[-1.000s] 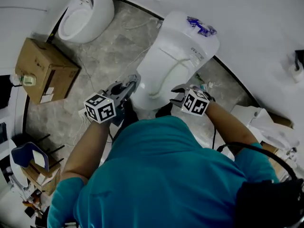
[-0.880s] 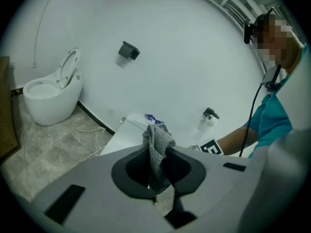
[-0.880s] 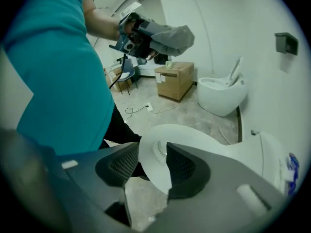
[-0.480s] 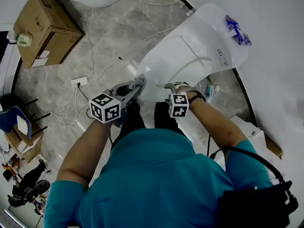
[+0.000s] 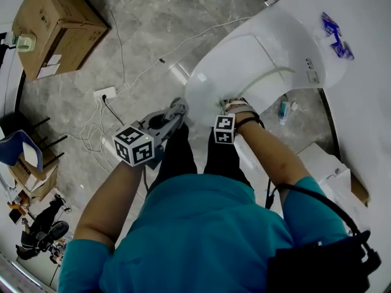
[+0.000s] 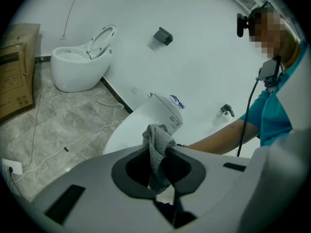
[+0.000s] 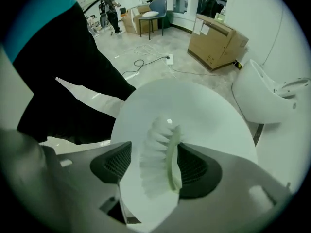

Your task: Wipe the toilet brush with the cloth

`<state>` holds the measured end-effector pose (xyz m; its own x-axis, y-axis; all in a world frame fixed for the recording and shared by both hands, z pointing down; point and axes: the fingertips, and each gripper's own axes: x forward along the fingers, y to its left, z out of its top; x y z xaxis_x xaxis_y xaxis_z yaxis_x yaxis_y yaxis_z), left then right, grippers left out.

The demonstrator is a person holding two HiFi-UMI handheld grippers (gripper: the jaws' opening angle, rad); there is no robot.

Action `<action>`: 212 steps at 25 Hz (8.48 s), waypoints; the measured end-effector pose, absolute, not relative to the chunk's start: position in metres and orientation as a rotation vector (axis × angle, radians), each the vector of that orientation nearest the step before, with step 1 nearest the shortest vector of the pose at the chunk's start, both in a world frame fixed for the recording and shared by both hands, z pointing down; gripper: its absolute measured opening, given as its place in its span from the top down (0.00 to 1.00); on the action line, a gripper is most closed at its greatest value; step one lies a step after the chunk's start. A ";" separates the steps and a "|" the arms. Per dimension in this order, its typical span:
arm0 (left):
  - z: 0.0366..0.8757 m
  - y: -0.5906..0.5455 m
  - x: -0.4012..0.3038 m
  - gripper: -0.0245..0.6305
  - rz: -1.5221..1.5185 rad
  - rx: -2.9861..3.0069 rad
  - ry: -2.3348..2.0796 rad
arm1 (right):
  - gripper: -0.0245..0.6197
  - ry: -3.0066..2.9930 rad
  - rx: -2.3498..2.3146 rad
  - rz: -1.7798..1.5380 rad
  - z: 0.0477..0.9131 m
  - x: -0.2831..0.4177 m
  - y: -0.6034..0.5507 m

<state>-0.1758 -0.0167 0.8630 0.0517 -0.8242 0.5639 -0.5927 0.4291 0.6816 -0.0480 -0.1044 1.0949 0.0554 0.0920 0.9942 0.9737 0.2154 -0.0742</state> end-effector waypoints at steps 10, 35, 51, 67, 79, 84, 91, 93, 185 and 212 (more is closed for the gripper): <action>0.869 0.003 -0.181 0.90 -0.295 1.258 -1.621 | 0.71 -1.320 -1.103 -1.104 1.097 -0.060 -0.110; 0.545 -0.018 -0.321 0.90 -0.331 1.908 -1.873 | 0.73 -2.818 -0.486 0.208 0.445 -0.289 -0.147; 0.364 -0.155 -0.240 0.90 -0.130 2.274 -2.094 | 0.73 -3.213 -0.494 0.791 0.235 -0.175 -0.280; 0.236 -0.273 -0.168 0.90 0.785 2.223 -2.506 | 0.73 -3.231 -0.687 1.570 0.183 -0.127 -0.325; 0.235 -0.261 -0.170 0.90 1.029 2.118 -2.606 | 0.73 -3.185 -0.884 1.662 0.179 -0.118 -0.310; 0.239 -0.252 -0.175 0.90 1.088 2.080 -2.623 | 0.73 -3.187 -0.918 1.655 0.177 -0.118 -0.304; 0.250 -0.238 -0.188 0.90 1.146 2.030 -2.639 | 0.73 -3.196 -0.935 1.628 0.178 -0.123 -0.292; 0.253 -0.243 -0.187 0.90 1.167 2.014 -2.642 | 0.73 -3.198 -0.943 1.627 0.177 -0.119 -0.299; 0.323 -0.118 -0.319 0.90 0.991 1.592 -2.694 | 0.73 -3.473 -1.064 1.086 0.135 -0.091 -0.275; 0.248 -0.207 -0.178 0.90 0.635 2.261 -2.291 | 0.73 -3.191 -1.346 1.155 0.172 -0.101 -0.225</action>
